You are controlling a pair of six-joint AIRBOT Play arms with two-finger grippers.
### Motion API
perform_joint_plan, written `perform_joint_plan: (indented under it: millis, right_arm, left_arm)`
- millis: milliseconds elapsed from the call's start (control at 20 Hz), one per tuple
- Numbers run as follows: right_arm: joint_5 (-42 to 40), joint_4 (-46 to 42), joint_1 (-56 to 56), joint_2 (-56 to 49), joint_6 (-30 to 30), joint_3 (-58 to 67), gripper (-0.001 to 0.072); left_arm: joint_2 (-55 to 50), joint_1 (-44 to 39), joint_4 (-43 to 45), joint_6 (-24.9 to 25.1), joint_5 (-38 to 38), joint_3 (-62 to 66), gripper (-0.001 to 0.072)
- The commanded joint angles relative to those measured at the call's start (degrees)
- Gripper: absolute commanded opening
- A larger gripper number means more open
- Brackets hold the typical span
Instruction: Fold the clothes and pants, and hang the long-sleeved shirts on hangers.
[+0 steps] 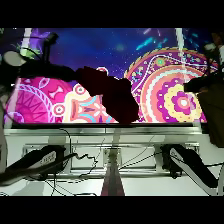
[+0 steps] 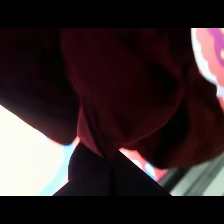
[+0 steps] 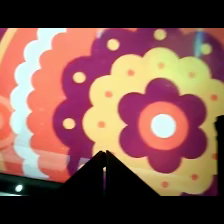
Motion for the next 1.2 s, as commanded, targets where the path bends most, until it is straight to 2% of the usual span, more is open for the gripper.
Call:
perform_joint_plan:
  millis: [0,150,200,250,300,350,550,700,850,1150]
  right_arm:
    - [-2.0,16.5,-1.6,0.1,-4.6,-13.8,0.0013]
    - [-6.4,33.9,-1.6,0.0,-6.3,-21.1,0.0013]
    - [-8.3,38.7,-1.4,0.0,-6.3,-22.7,0.0038]
    - [-9.9,41.6,-0.9,0.0,-6.3,-23.6,0.0147]
    - [-11.4,43.3,0.2,0.0,-6.3,-24.0,0.0323]
    - [-12.7,43.6,1.9,0.0,-6.3,-23.9,0.0432]
    - [-16.7,43.1,9.7,-2.2,-1.9,-24.0,0.0432]
    - [-14.8,43.0,15.4,-9.3,3.4,-23.9,0.0432]
    - [-13.4,43.8,22.4,-16.9,3.4,-23.9,0.0445]
    - [-21.7,53.2,32.4,-23.8,1.7,-23.8,0.0444]
  left_arm:
    - [13.9,0.7,-0.1,0.0,11.1,1.5,0.0013]
    - [22.8,0.7,0.1,0.0,22.9,1.4,0.0013]
    - [25.1,0.7,0.1,0.0,25.7,1.4,0.0013]
    - [26.8,0.7,0.1,0.0,27.2,1.4,0.0013]
    - [28.0,0.7,0.1,0.0,27.5,1.4,0.0013]
    - [28.8,0.7,0.1,0.0,27.2,1.4,0.0013]
    - [28.8,0.6,0.1,0.0,26.4,1.2,0.0013]
    - [28.4,0.6,0.1,0.0,26.4,1.2,0.0013]
    - [28.4,0.6,0.1,0.0,26.4,1.2,0.0013]
    - [28.4,0.6,0.1,0.0,26.4,1.2,0.0014]
